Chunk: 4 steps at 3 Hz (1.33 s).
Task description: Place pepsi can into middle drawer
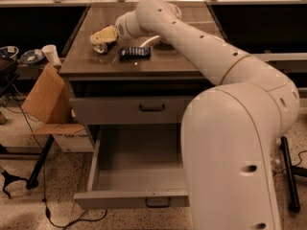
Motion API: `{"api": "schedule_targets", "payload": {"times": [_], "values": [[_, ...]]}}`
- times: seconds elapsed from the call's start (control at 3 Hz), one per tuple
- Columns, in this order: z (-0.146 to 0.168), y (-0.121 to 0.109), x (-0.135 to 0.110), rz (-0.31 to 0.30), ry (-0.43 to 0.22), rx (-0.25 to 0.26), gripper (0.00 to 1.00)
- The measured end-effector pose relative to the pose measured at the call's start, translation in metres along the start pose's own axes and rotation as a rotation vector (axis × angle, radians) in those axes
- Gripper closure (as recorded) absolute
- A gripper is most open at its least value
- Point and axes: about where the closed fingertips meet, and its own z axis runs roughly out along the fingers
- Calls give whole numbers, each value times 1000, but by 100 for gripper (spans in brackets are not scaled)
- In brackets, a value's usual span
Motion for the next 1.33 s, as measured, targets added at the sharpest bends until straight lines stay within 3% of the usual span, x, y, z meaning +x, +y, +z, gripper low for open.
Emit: {"api": "schedule_targets", "payload": {"times": [1.33], "values": [[12, 0, 4, -129, -61, -149, 0]]}}
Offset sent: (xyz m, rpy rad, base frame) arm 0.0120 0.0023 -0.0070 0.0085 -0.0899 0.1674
